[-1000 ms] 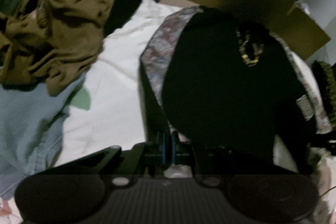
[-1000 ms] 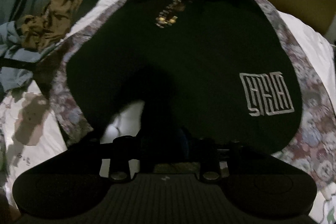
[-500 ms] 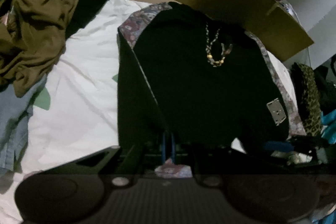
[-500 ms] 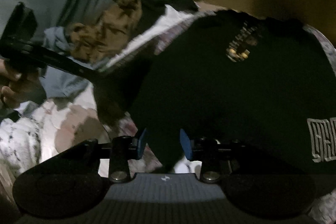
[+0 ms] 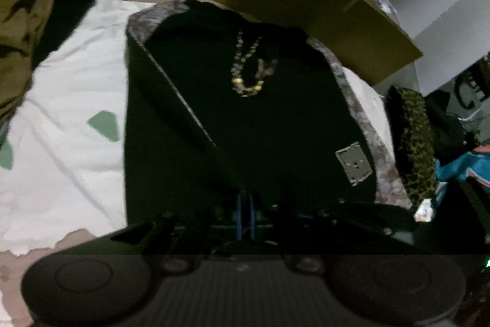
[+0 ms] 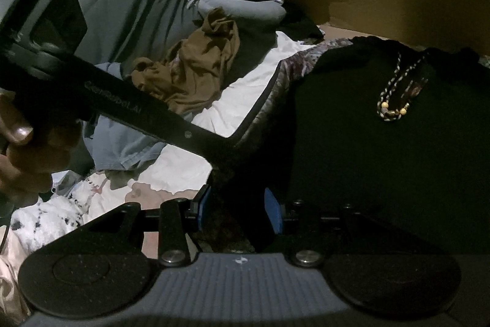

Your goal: Fold clothes

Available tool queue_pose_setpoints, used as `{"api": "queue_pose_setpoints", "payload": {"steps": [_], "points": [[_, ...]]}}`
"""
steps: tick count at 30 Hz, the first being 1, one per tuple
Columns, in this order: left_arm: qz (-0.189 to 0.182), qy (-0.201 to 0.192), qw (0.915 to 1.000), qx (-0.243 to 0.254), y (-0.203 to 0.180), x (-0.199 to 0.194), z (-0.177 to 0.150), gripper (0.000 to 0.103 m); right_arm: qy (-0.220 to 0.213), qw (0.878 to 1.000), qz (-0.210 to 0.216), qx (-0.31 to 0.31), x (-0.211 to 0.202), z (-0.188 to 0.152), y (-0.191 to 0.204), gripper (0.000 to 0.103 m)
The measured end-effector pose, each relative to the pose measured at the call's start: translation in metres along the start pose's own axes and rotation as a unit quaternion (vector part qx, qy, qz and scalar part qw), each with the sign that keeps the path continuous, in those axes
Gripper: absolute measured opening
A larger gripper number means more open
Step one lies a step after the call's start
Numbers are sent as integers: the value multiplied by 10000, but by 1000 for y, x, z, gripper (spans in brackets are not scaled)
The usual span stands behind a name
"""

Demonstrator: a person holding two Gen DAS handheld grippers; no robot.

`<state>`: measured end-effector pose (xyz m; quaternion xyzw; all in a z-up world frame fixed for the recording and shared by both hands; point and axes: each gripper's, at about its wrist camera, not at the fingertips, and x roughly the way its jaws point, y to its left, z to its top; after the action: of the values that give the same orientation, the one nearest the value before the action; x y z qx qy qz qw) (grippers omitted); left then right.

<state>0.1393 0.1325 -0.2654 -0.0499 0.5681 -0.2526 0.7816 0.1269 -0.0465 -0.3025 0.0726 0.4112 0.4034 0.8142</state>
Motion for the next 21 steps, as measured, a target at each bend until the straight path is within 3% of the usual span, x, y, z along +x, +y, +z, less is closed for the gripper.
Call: {"api": "queue_pose_setpoints", "payload": {"steps": [17, 19, 21], "points": [[-708, 21, 9975, 86, -43, 22, -4, 5, -275, 9984, -468, 145, -1, -3, -17, 45], [-757, 7, 9970, 140, -48, 26, -5, 5, -253, 9983, -508, 161, -1, -6, -19, 41], [-821, 14, 9965, 158, -52, 28, -6, 5, -223, 9979, -579, 188, 0, -9, -22, 17]]}}
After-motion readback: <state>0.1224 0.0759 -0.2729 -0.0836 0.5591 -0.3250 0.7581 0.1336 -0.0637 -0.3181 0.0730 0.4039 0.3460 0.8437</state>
